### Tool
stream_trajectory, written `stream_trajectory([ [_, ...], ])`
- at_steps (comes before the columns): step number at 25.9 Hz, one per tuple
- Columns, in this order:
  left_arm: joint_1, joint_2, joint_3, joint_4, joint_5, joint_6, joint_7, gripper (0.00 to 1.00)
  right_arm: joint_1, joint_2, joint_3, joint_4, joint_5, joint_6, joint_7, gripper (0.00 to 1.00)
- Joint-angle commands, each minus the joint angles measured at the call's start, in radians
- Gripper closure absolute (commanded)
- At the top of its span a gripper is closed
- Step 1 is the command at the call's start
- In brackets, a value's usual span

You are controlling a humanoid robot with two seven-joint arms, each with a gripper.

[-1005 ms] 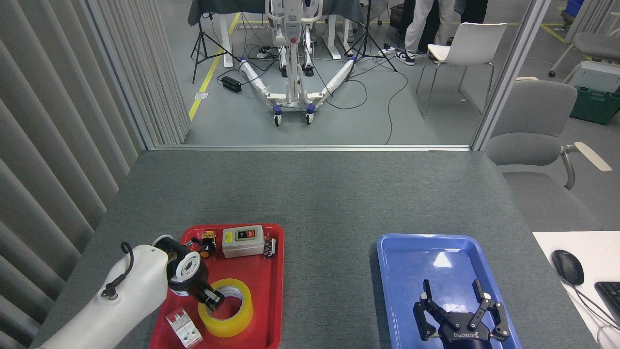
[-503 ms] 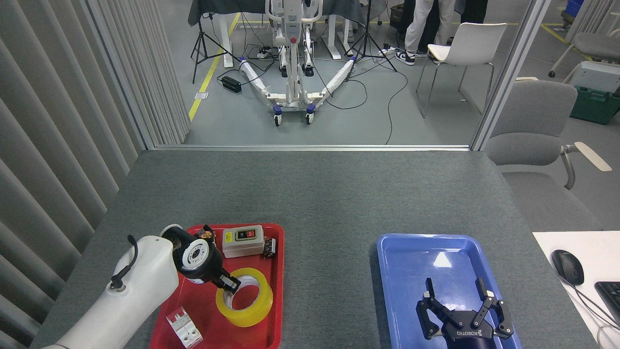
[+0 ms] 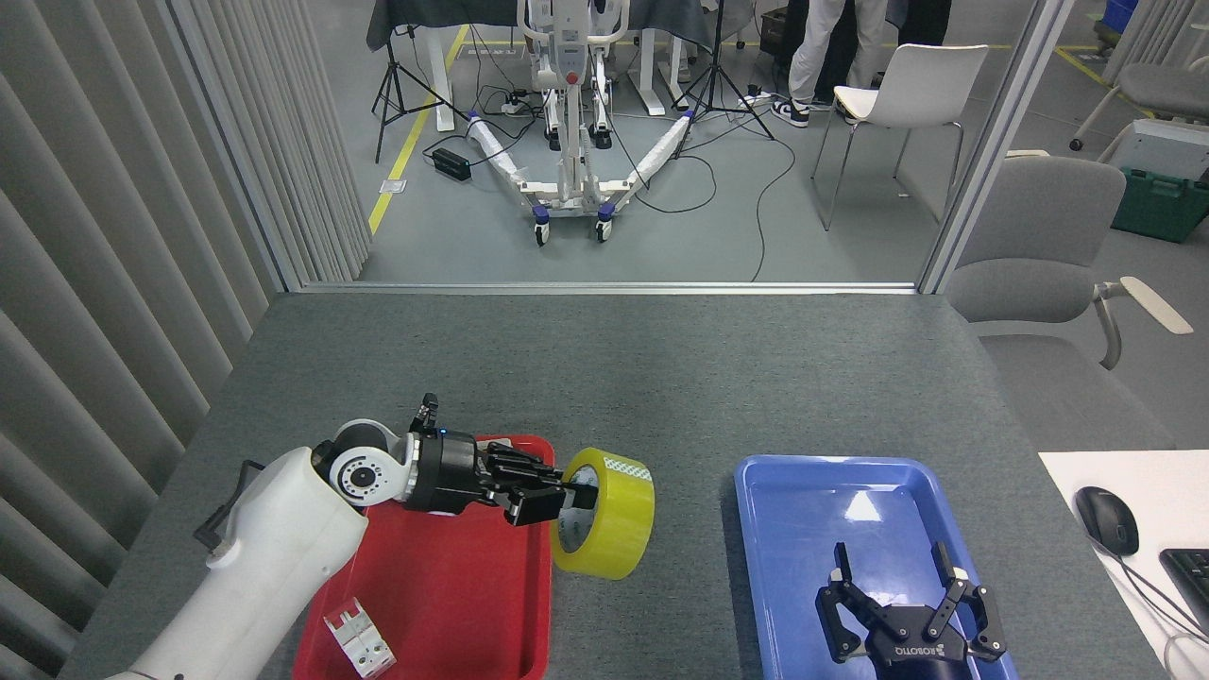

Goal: Place and move tape with both arms
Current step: 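Lift the tape and carry it toward the blue tray with left gripper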

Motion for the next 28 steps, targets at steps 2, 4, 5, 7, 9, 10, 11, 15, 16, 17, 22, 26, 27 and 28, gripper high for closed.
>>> stream_trajectory([
  [2,0.003,-0.057,-0.033,0.03,0.022,-0.012,0.069,1.0,0.002,-0.005,-0.001,0.0,-0.001,0.0,-0.004,0.0],
  [4,0.003,-0.084,-0.046,0.033,0.022,-0.012,0.069,1.0,0.002,-0.007,-0.001,0.0,-0.001,0.0,-0.004,0.0],
  [5,0.003,-0.092,-0.057,0.031,0.022,-0.012,0.069,1.0,0.003,-0.007,0.001,0.0,-0.001,0.0,-0.004,0.0],
  [7,0.003,-0.106,-0.074,0.031,0.022,-0.012,0.07,1.0,0.009,-0.008,0.001,-0.002,-0.001,0.0,-0.004,0.0],
  [9,0.003,-0.112,-0.076,0.027,0.023,-0.012,0.072,1.0,0.011,-0.013,0.001,-0.002,-0.001,0.0,-0.004,0.0],
  [10,0.003,-0.113,-0.076,0.022,0.023,-0.012,0.073,1.0,0.011,-0.013,-0.001,-0.002,-0.001,0.0,-0.004,0.0],
  [11,0.003,-0.113,-0.076,0.019,0.025,-0.012,0.075,1.0,0.011,-0.013,-0.001,-0.002,-0.001,0.0,-0.004,0.0],
  [15,0.029,-0.116,-0.068,0.019,0.026,-0.012,0.093,1.0,0.014,-0.005,0.001,-0.009,-0.001,0.0,-0.004,0.0],
  [16,0.033,-0.115,-0.068,0.019,0.026,-0.012,0.104,1.0,0.023,-0.005,0.002,-0.015,-0.001,0.0,-0.004,0.0],
  [17,0.033,-0.115,-0.068,0.019,0.026,-0.012,0.118,1.0,0.031,-0.008,0.002,-0.021,-0.001,0.0,-0.004,0.0],
  [22,0.033,-0.116,-0.065,0.016,0.026,-0.012,0.133,1.0,0.062,-0.01,0.005,-0.06,-0.001,-0.003,-0.01,0.0],
  [26,0.033,-0.116,-0.066,0.004,0.026,-0.012,0.141,1.0,0.08,-0.028,0.008,-0.089,-0.002,-0.005,-0.007,0.0],
  [27,0.033,-0.116,-0.066,0.002,0.026,-0.012,0.15,1.0,0.083,-0.03,0.008,-0.091,-0.004,-0.013,-0.015,0.0],
  [28,0.033,-0.116,-0.066,0.0,0.026,-0.012,0.158,1.0,0.085,-0.03,0.014,-0.1,-0.004,-0.013,-0.018,0.0],
])
